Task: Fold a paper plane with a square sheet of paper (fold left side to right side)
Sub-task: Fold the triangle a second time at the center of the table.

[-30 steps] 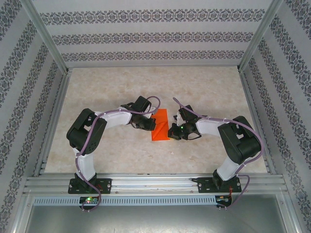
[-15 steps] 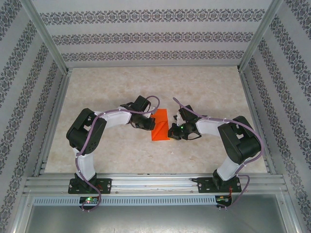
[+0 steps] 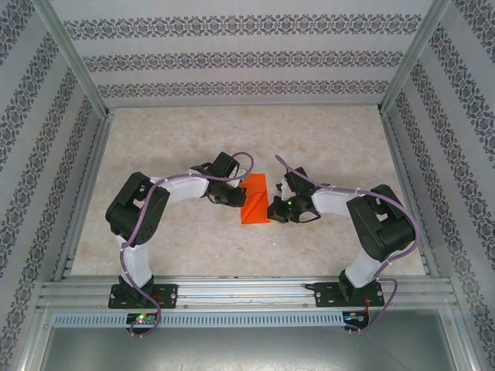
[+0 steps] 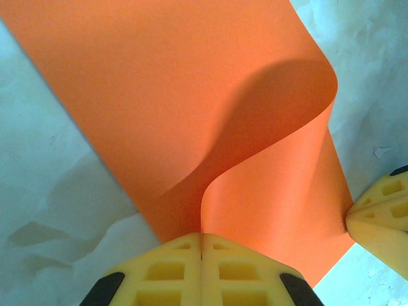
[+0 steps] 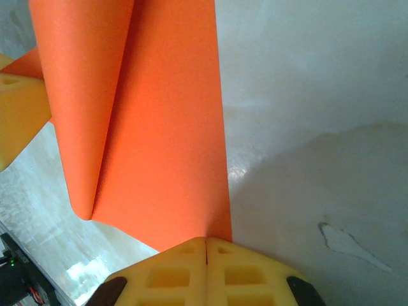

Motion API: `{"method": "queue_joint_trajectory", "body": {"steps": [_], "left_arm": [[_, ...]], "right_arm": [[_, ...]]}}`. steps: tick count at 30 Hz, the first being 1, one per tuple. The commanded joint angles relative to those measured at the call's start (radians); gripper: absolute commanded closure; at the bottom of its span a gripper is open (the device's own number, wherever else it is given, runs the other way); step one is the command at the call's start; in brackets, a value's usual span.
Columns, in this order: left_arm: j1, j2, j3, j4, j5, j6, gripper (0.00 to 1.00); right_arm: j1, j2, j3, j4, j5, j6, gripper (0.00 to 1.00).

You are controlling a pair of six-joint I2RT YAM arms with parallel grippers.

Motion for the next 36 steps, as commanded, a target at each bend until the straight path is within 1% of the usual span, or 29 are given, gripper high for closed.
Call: {"method": "queue_joint_trajectory", "body": {"steps": [1, 11, 15, 17, 18, 20, 22, 23, 29, 36], "left_arm": [[0.013, 0.026, 0.025, 0.002, 0.015, 0.024, 1.00], [0.014, 0.059, 0.024, -0.001, 0.019, 0.037, 1.00], [0.014, 0.070, 0.022, -0.011, 0.016, 0.041, 1.00], [0.014, 0.073, 0.018, -0.011, 0.017, 0.043, 1.00], [0.013, 0.074, 0.017, -0.014, 0.017, 0.043, 1.00], [0.012, 0.074, 0.014, -0.014, 0.015, 0.043, 1.00], [0.012, 0.073, 0.012, -0.014, 0.016, 0.043, 1.00], [0.012, 0.074, 0.010, -0.014, 0.015, 0.043, 1.00], [0.012, 0.076, 0.014, -0.017, 0.015, 0.044, 1.00], [0.010, 0.079, 0.017, -0.022, 0.016, 0.047, 1.00]], "right_arm": [[-0.010, 0.036, -0.005, -0.049, 0.036, -0.018, 1.00], [-0.012, 0.028, -0.002, -0.048, 0.026, -0.019, 1.00], [-0.022, -0.019, 0.011, -0.032, -0.007, -0.007, 1.00], [-0.029, -0.053, 0.016, -0.018, -0.027, 0.003, 0.95], [-0.033, -0.069, 0.017, -0.007, -0.043, 0.010, 0.95], [-0.036, -0.087, 0.021, 0.017, -0.066, 0.027, 0.95], [-0.031, -0.091, 0.024, 0.056, -0.089, 0.051, 0.98], [-0.023, -0.087, 0.027, 0.082, -0.095, 0.067, 1.00], [0.043, -0.010, 0.073, 0.204, -0.081, 0.134, 1.00], [0.065, 0.069, 0.124, 0.242, -0.056, 0.144, 1.00]]}}
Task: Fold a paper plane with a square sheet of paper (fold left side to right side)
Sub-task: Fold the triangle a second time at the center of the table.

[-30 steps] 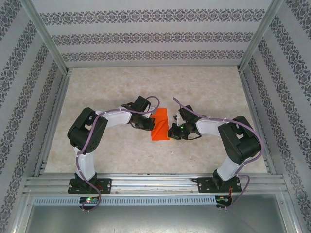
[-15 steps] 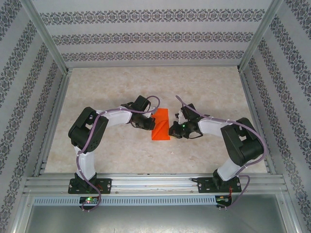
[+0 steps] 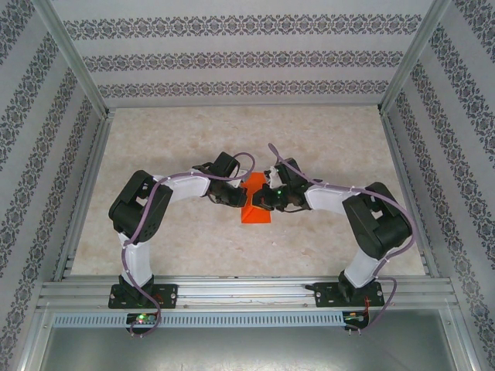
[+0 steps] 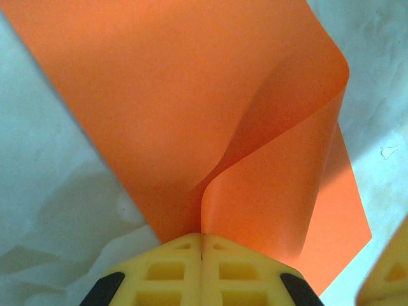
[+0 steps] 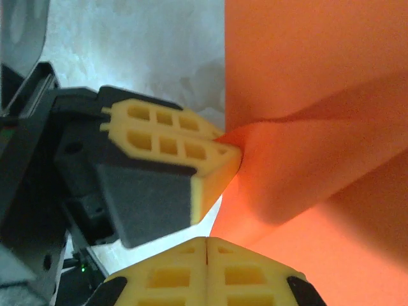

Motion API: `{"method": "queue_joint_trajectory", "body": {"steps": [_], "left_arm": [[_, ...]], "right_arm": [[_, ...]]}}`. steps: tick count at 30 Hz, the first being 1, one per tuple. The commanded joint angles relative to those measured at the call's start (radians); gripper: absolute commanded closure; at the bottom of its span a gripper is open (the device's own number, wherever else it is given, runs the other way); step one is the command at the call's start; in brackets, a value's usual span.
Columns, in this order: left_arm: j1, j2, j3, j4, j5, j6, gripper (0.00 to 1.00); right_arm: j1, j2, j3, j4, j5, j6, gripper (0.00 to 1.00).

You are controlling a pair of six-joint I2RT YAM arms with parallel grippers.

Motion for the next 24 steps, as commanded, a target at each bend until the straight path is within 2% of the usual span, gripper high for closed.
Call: {"method": "queue_joint_trajectory", "body": {"steps": [1, 24], "left_arm": [[0.006, 0.045, 0.001, -0.024, -0.009, 0.021, 1.00], [0.006, 0.052, 0.010, -0.036, -0.023, 0.026, 1.00]], "right_arm": [[0.007, 0.036, 0.038, 0.041, 0.011, 0.015, 1.00], [0.013, 0.109, 0.039, 0.006, 0.062, -0.003, 1.00]]}}
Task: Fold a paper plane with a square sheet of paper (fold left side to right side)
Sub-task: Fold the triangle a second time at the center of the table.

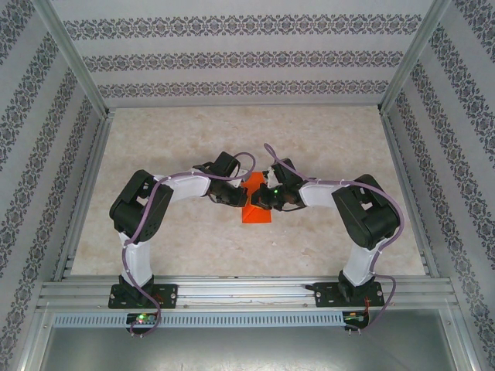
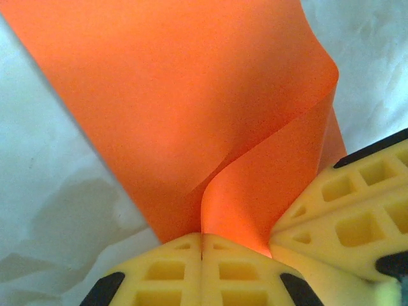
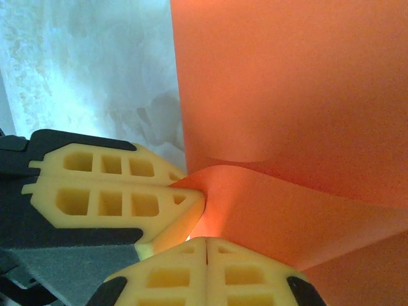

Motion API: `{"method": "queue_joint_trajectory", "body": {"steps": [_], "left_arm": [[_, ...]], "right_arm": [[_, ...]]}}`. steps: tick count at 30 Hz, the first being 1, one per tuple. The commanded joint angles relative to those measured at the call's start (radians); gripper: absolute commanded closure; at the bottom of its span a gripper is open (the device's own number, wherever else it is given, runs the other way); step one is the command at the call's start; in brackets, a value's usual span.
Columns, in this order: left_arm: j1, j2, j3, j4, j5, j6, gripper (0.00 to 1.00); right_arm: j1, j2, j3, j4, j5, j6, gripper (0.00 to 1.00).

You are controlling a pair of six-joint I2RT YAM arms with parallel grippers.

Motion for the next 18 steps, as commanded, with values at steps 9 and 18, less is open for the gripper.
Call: {"method": "queue_joint_trajectory", "body": {"steps": [9, 18], "left_arm": [[0.006, 0.046, -0.001, -0.039, -0.029, 0.020, 1.00], [0.006, 0.046, -0.003, -0.040, -0.030, 0.018, 1.00]], "right_arm": [[0.012, 0.021, -0.015, -0.029, 0.038, -0.010, 1.00], [0.013, 0.028, -0.041, -0.033, 0.050, -0.001, 1.00]]}}
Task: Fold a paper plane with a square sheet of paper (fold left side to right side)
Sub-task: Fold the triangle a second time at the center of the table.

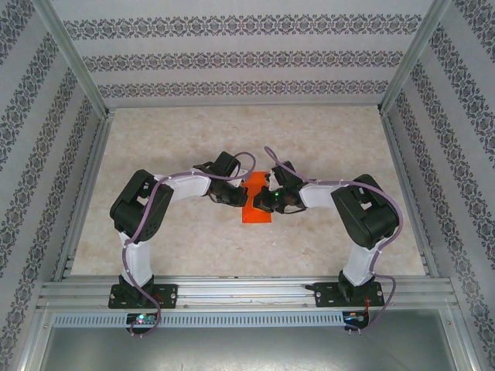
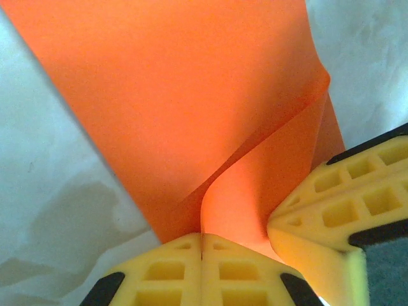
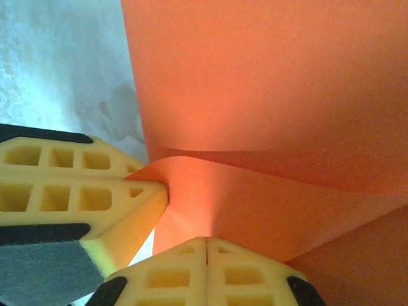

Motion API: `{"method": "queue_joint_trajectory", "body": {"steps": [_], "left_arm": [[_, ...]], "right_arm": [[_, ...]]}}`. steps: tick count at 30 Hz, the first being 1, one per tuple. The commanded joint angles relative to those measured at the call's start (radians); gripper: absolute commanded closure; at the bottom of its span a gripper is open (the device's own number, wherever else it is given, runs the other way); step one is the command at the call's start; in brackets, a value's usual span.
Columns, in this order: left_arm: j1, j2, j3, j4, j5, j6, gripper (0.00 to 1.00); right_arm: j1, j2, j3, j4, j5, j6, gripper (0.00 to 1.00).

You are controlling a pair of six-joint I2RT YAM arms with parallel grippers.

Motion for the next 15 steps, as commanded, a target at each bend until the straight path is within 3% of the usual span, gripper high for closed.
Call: {"method": "queue_joint_trajectory", "body": {"steps": [1, 15], "left_arm": [[0.006, 0.042, -0.006, -0.038, -0.029, 0.017, 1.00], [0.017, -0.076, 0.046, -0.069, -0.064, -0.013, 0.78]], "right_arm": [[0.013, 0.023, -0.022, -0.018, 0.022, 0.000, 1.00], [0.011, 0.021, -0.054, -0.011, 0.036, 0.007, 1.00]]}}
